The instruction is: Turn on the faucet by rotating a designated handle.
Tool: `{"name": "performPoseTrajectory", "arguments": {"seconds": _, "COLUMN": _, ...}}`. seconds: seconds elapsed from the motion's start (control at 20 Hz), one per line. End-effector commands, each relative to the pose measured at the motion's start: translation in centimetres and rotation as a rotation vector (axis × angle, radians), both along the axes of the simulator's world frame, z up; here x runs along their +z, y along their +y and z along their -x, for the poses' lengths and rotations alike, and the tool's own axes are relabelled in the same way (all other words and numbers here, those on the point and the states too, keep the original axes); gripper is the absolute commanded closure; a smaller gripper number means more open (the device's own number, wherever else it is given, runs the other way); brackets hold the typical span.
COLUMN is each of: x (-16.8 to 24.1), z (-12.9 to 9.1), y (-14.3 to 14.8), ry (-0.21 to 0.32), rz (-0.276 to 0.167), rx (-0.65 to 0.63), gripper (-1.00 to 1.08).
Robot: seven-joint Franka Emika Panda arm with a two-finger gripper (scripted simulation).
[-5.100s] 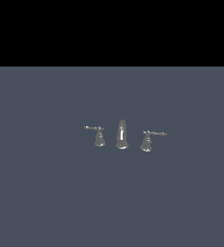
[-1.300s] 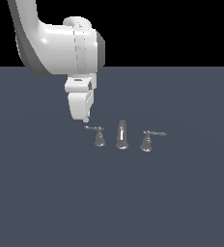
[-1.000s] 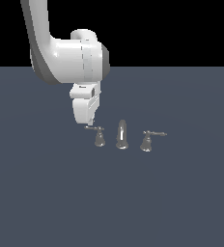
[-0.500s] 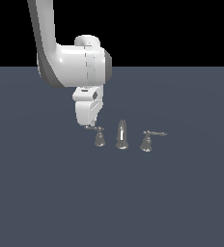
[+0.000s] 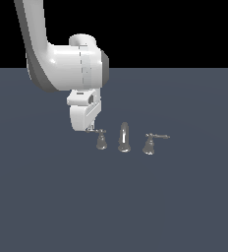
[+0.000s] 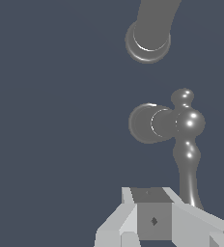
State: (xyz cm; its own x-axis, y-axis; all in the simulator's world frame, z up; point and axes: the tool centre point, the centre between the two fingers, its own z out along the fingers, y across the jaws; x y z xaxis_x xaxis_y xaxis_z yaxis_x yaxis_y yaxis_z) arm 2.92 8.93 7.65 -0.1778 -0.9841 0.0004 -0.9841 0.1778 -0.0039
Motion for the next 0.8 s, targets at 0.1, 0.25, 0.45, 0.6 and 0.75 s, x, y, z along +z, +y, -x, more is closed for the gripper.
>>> {"name": "performPoseTrajectory", "arguments": {"seconds": 0.1, "x": 0.0, "z": 0.4, "y": 0.1, "ry": -0.002, "rz": 0.001, "rx": -0.005, "gripper": 1.08}}
{"name": "performPoseTrajectory", "arguments": {"seconds": 0.25, "x": 0.0, "z": 1.4, "y": 0.1, "ry": -0.001, "rz": 0.000, "rx": -0.004, "gripper": 1.08}}
{"name": "performPoseTrajectory", "arguments": {"seconds": 0.45, "x": 0.0, "z": 2.7, "y": 0.3, "ry": 0.000, "rz": 0.000, "rx": -0.001, "gripper": 1.08}}
{"name": "performPoseTrajectory", "arguments": {"seconds": 0.6, "x": 0.0, "z": 3.7, "y": 0.3, "ry": 0.002, "rz": 0.000, "rx": 0.001, "gripper": 1.08}}
{"name": "performPoseTrajectory", "arguments": {"seconds": 0.75, "x": 0.0, "z": 4.8, "y": 0.4, "ry": 0.003, "rz": -0.001, "rx": 0.003, "gripper": 1.08}}
